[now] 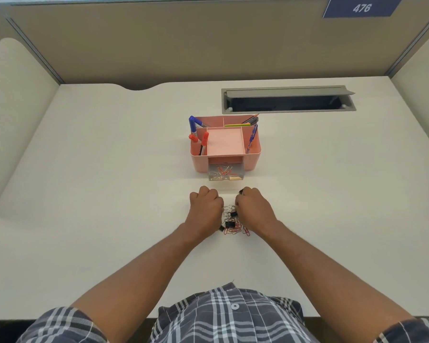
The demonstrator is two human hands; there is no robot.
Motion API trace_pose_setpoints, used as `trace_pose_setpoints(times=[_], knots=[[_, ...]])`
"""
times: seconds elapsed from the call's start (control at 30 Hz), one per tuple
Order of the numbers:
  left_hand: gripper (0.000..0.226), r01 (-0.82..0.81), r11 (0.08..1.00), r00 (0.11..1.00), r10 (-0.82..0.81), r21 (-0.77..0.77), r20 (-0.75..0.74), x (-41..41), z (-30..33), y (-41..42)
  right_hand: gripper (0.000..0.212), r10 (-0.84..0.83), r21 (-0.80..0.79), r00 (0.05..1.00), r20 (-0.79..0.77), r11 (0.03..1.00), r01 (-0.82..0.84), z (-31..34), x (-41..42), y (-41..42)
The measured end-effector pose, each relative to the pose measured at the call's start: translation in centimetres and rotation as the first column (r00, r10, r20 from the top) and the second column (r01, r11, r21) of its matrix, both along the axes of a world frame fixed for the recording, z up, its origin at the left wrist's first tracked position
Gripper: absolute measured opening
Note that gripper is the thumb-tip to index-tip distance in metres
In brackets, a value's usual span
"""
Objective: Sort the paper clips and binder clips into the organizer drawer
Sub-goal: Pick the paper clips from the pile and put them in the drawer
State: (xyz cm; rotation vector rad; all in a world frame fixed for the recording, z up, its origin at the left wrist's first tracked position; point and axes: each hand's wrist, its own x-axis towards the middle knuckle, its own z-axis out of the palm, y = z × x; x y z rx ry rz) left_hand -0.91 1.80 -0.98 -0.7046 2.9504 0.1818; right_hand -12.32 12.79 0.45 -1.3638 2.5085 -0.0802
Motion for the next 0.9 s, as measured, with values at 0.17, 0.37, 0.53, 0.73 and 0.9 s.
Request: trace_pose_setpoints(times=[0.17,0.37,0.53,0.73,0.9], knots=[[0.007,0.021,1.000,0.999,-0.020,0.017,-0.041,0.1,0.0,-0.2,0.016,-0.005,-0.016,1.000,0.019,1.000,0.005,-0.1,0.1,0.0],[0.010,0.036,0.998,0.994,-0.031,0.044,-0.106,0.5,-0.3,-0.1,0.014,-0.121,-0.180,0.973,0.197,0.971,0.157,0.8,-0.4,0.4],[0.017,0.044,0.997,0.959,-0.023,0.070,-0.284,0.6,0.8,0.0,0.008,-0.183,-0.314,0.891,0.417,0.891,0.329,2.7,-1.2,0.2],[0.007,-0.051,0.991,0.800,0.115,0.124,-0.589,-1.8,4.8,-2.1,0.013,-0.083,-0.596,0.941,0.327,0.755,0.274,5.2,-2.7,-1.9],[0.013,-0.054,0.983,0.847,0.138,0.175,-0.514,-3.6,6.5,-3.5,0.017,-0.053,-0.533,0.967,0.248,0.826,0.182,5.9,-3.5,-3.5]])
